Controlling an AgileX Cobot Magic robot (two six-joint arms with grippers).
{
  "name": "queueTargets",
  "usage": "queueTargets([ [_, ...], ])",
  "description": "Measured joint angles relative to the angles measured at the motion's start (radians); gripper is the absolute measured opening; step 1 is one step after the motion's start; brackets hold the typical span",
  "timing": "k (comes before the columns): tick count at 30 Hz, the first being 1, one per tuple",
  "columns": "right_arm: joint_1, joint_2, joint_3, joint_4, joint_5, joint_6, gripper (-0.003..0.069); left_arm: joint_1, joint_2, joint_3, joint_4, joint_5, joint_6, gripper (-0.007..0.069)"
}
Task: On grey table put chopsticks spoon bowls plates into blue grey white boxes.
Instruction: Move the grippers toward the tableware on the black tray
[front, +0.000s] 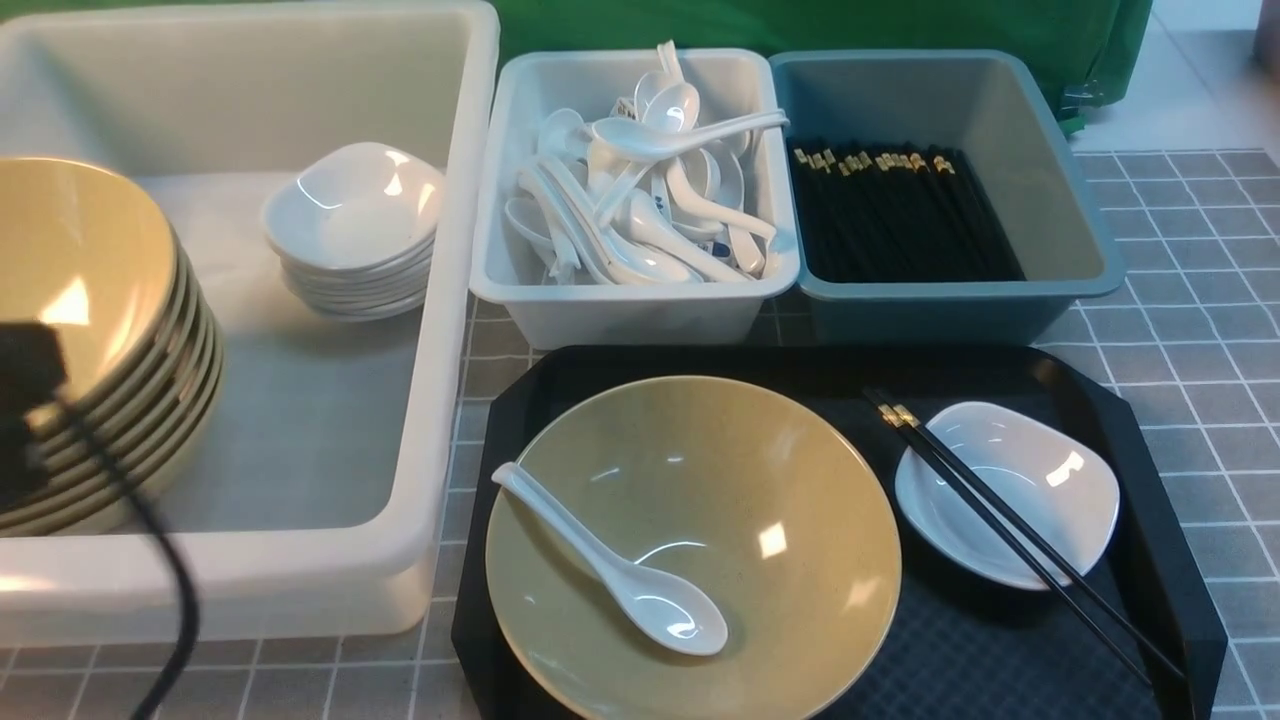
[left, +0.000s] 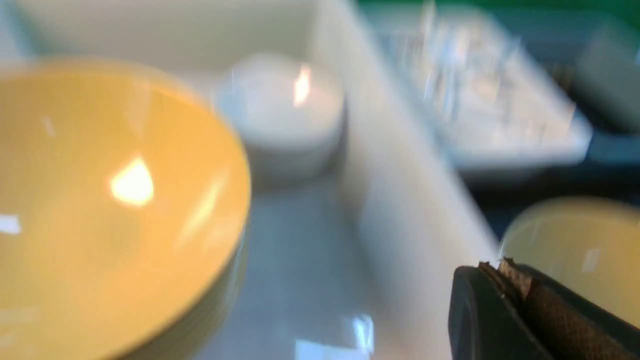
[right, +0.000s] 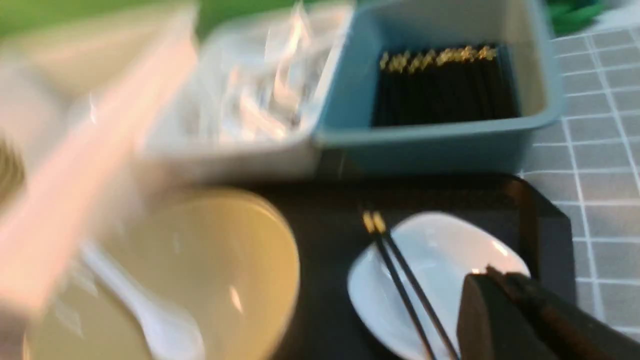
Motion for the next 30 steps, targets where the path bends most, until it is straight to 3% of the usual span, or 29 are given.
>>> queueTargets([
  [3,0.009,0.26,-0.21,-0.006,0.267,-0.184,0.0034,-0.075,0.199,-0.124,0.069,0.199,0.019,-0.0011],
  [5,0.041,0.385,-0.281,-0.036,0.336,-0.227,0.0034,-0.163,0.275,-0.16,0.086,0.22,0.024,-0.0011],
  [9,0.134,0.529,-0.321,-0.12,0.348,-0.237,0.0034,-0.323,0.373,-0.189,0.099,0.206,0.033,-0.0011],
  [11,0.211,0.626,-0.323,-0.207,0.349,-0.204,0.0034,-0.475,0.452,-0.216,0.107,0.19,0.056,-0.0011],
  [16,0.275,0.744,-0.342,-0.285,0.334,-0.147,0.0043,-0.643,0.548,-0.275,0.13,0.161,0.073,-0.0011],
  [18,0.287,0.825,-0.382,-0.303,0.311,-0.116,0.0076,-0.718,0.605,-0.315,0.138,0.142,0.079,-0.0011],
  [21,0.29,0.903,-0.429,-0.314,0.259,-0.096,0.0182,-0.778,0.654,-0.338,0.143,0.122,0.089,-0.0011],
  [24,0.291,0.942,-0.446,-0.314,0.229,-0.09,0.0268,-0.786,0.669,-0.338,0.146,0.121,0.091,-0.0011],
  [26,0.292,0.994,-0.459,-0.315,0.205,-0.09,0.0386,-0.786,0.677,-0.338,0.157,0.128,0.096,-0.0011],
  [30,0.292,1.07,-0.461,-0.334,0.178,-0.055,0.0475,-0.786,0.677,-0.338,0.163,0.132,0.096,-0.0011],
])
